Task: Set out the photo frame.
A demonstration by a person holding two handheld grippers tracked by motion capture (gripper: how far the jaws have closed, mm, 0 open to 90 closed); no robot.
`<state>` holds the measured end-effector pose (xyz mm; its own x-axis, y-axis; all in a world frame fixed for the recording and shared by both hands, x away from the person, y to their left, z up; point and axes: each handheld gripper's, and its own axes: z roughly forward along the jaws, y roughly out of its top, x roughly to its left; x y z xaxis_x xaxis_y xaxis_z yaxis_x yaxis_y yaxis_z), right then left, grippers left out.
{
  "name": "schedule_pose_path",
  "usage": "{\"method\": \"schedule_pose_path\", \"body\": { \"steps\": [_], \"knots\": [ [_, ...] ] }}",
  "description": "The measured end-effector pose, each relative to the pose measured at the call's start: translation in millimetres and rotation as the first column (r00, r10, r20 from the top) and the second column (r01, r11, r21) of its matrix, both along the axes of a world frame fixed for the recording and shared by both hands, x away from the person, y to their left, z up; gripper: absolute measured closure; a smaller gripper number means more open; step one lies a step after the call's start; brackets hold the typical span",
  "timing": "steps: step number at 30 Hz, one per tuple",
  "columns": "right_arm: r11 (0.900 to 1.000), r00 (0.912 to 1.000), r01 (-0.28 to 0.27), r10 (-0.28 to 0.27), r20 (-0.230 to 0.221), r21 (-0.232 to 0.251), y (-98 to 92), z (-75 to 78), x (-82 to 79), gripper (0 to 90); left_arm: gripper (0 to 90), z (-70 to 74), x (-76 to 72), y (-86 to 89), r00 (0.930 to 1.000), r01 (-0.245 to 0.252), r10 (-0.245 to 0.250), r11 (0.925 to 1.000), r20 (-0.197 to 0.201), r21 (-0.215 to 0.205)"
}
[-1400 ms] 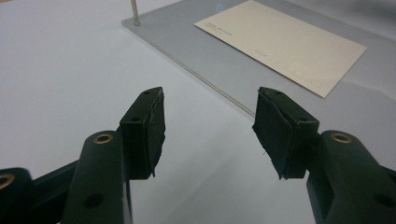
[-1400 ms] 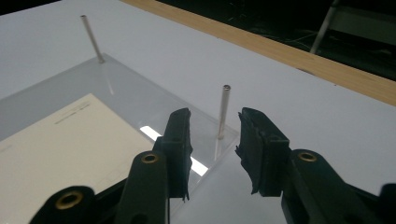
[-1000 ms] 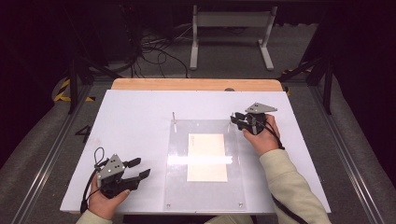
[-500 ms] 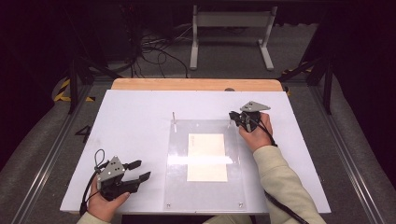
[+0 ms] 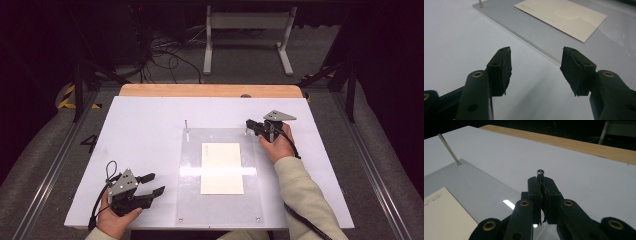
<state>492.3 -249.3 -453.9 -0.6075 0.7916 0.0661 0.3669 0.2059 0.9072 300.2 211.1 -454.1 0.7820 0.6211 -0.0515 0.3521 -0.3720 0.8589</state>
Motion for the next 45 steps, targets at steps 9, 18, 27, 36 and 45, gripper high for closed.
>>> {"method": "schedule_pose_path", "body": {
  "steps": [9, 18, 27, 36, 45],
  "knots": [
    [0.999, 0.9982, -0.009, 0.012, -0.059, 0.050, -3.9, -0.8, 8.7, 85.6, 41.5, -0.8, 4.8, -1.6, 1.0000, -0.002, 0.002, 1.0000, 0.002, -0.005],
    [0.994, 0.9931, 0.000, 0.013, -0.117, 0.114, -7.2, -1.9, 19.5, 85.7, 39.3, 1.0, 9.6, -8.5, 0.9998, 0.005, -0.005, 1.0000, 0.020, 0.003],
    [0.985, 0.9840, 0.012, 0.019, -0.177, 0.174, -9.7, -3.4, 29.8, 85.6, 34.7, 1.1, 10.1, -10.7, 0.9966, -0.004, 0.001, 0.9993, 0.082, 0.036],
    [0.977, 0.9765, 0.028, 0.018, -0.215, 0.210, -10.7, -4.8, 35.2, 85.6, 25.2, 3.2, 10.5, -23.5, 0.9868, 0.023, -0.033, 0.9977, 0.158, 0.064],
    [0.977, 0.9749, 0.021, 0.027, -0.221, 0.214, -11.1, -5.1, 36.2, 85.4, 15.1, 11.8, 12.2, -45.7, 0.9461, 0.116, -0.114, 0.9932, 0.303, 0.013]
  ]
}}
